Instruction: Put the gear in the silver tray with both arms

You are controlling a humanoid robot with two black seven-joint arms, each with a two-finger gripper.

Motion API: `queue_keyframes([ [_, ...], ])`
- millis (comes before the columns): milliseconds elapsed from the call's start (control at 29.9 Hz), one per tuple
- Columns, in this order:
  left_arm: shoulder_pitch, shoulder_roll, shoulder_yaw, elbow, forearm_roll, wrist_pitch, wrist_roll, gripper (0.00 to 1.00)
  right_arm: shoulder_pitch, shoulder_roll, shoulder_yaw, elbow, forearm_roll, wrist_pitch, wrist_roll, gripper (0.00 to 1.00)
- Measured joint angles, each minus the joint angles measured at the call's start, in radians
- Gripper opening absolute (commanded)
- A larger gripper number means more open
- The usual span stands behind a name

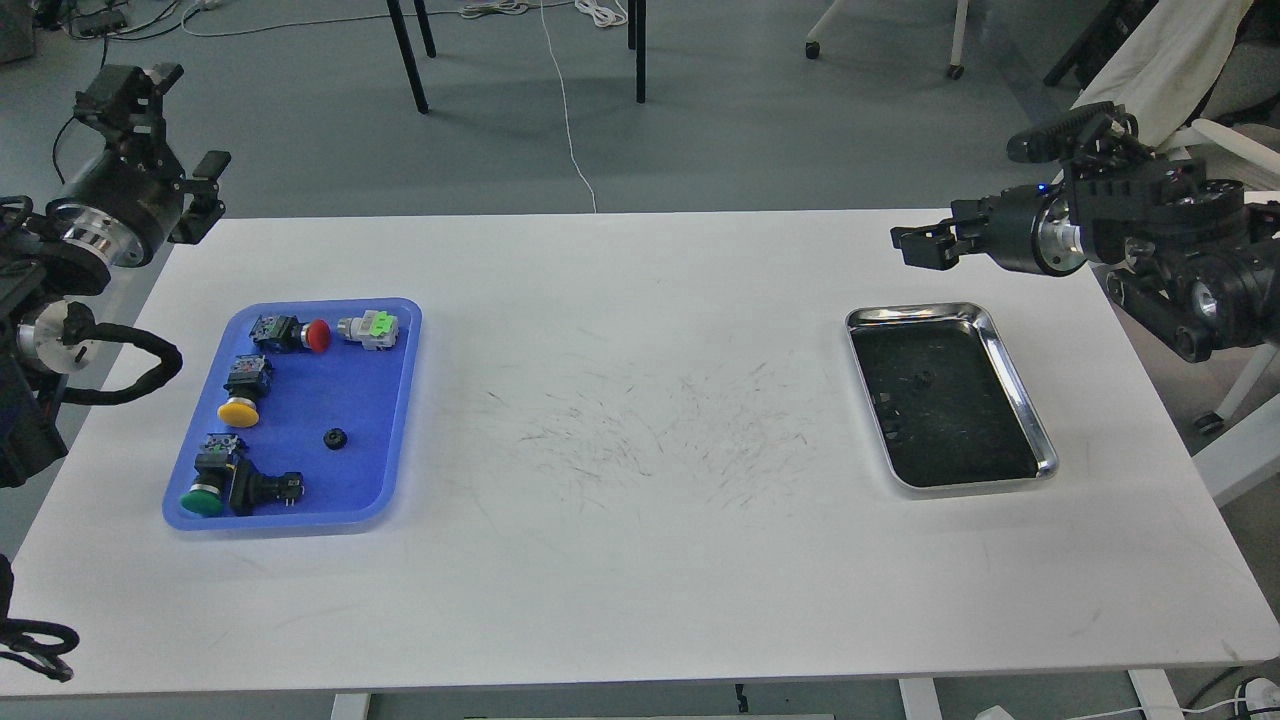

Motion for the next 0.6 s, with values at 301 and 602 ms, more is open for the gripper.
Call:
queue_keyframes([
  [301, 0.018, 0.158, 0.000, -0.413, 0.090, 0.000, -0.007, 0.98, -0.026, -0.001, 0.108, 0.001, 0.015, -0.007, 0.000, 0.82],
  [602, 0.050, 0.231, 0.007, -0.714, 0.299, 0.000, -0.006, 0.98, -0.076, -0.001, 0.295, 0.003, 0.120, -0.011, 0.000, 0.83],
])
